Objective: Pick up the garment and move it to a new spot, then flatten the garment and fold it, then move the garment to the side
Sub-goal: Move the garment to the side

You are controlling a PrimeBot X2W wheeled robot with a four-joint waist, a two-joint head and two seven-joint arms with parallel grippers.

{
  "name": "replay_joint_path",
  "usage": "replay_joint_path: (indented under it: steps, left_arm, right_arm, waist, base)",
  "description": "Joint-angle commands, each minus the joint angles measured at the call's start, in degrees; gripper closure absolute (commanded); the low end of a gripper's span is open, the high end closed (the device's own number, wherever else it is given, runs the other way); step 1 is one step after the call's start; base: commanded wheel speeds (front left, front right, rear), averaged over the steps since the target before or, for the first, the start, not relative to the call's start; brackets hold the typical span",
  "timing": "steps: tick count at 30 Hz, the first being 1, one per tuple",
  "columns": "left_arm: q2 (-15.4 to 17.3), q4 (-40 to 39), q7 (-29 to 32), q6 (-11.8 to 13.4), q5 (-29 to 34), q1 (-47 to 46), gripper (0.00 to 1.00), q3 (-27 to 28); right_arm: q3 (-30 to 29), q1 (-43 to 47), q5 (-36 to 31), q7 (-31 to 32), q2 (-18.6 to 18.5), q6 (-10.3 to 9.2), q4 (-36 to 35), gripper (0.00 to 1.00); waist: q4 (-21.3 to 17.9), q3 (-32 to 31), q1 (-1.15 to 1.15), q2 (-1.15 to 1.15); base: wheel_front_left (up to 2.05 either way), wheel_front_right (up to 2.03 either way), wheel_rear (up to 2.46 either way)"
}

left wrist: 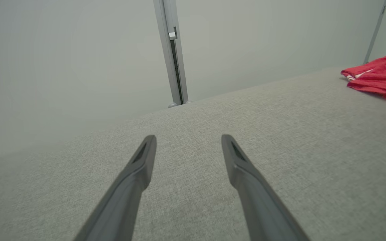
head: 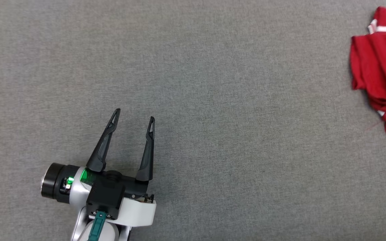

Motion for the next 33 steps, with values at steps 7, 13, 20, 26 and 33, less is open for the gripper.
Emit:
replay_joint_path:
  steps: [7,13,20,26,33]
  left_arm:
    - [1.4,-0.8,-0.1,1.3,0.3,-2.5,0.00,-1.8]
    - [1.3,0.3,-0.1,2.0,-0.9,-2.8,0.00,-2.9]
    - [0.1,1.7,-0.1,2.9,-3.0,-0.2,0.00,-3.1]
    - [-1.2,3.4,-0.1,2.4,-5.0,3.7,0.00,-2.0]
    - [-2.5,5.0,-0.1,2.2,-6.8,9.5,0.00,1.3]
  right_arm:
    - [-3.5,-4.4,-3.5,-5.1,-1.8,-0.09,7.1,0.00]
    - [-10.1,-6.6,-13.6,-8.1,2.4,-0.10,3.6,0.00]
    - [-14.8,5.2,-24.0,-8.1,15.7,-0.11,-10.4,0.00]
    - [-11.3,15.6,-25.0,-8.1,24.5,-0.11,-18.6,0.00]
    - [-11.0,27.3,-26.4,-8.1,33.2,-0.11,-27.1,0.00]
  waist:
    - [-0.6,2.5,0.00,0.00]
    - [0.1,0.7,0.00,0.00]
    - [1.7,-6.8,0.00,0.00]
    - [3.4,-14.5,0.00,0.00]
    - [4.4,-22.7,0.00,0.00]
  base:
    - [0.00,0.00,0.00]
    - [0.00,0.00,0.00]
    - [0.00,0.00,0.00]
    - [0.00,0.00,0.00]
    - [0.00,0.00,0.00]
